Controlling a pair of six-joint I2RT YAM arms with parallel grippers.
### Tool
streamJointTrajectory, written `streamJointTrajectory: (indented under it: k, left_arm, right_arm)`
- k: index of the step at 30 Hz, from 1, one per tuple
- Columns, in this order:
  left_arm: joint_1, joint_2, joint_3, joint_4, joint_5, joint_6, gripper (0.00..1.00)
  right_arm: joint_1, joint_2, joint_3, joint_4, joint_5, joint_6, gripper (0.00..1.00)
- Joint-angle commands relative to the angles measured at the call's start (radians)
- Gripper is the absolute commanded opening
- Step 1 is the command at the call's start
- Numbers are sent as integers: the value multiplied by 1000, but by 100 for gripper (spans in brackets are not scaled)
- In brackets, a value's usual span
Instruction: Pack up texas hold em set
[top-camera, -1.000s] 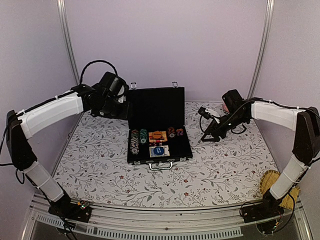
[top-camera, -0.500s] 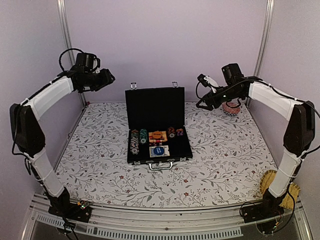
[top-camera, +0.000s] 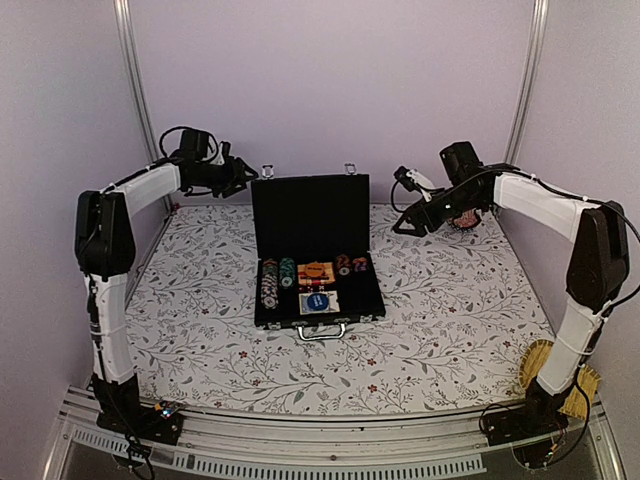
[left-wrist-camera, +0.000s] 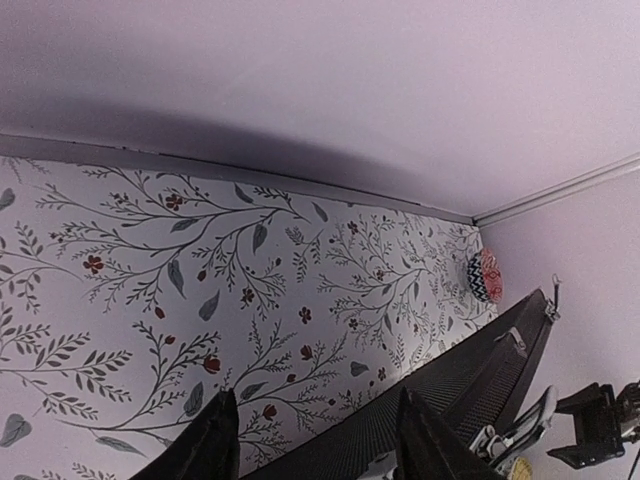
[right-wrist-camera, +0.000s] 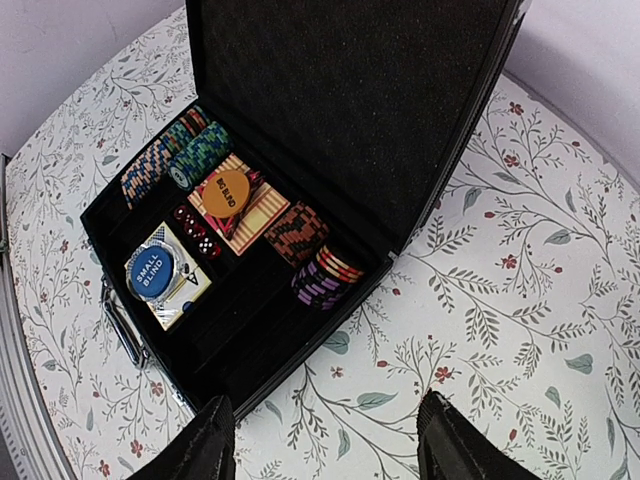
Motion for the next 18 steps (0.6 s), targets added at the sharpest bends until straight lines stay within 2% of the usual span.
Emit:
streamJointTrajectory:
  k: [1,5,14,18]
  left_arm:
    - [-28,-65,-70,3,180,85,54]
    - [-66,-186,-243,13,219,139,52]
    - [-175,-570,-825,97,198,154,51]
    - [-198,-682,-945,60,110,171,50]
  right_arm:
    - [-3,-58,-36,-10,-11,-17,63]
    - [-3,-66,-47,-9,-8,-15,63]
    - [-9,-181,-89,-6,-37,-13,64]
    - [-9,-232,-158,6,-107,-39,67]
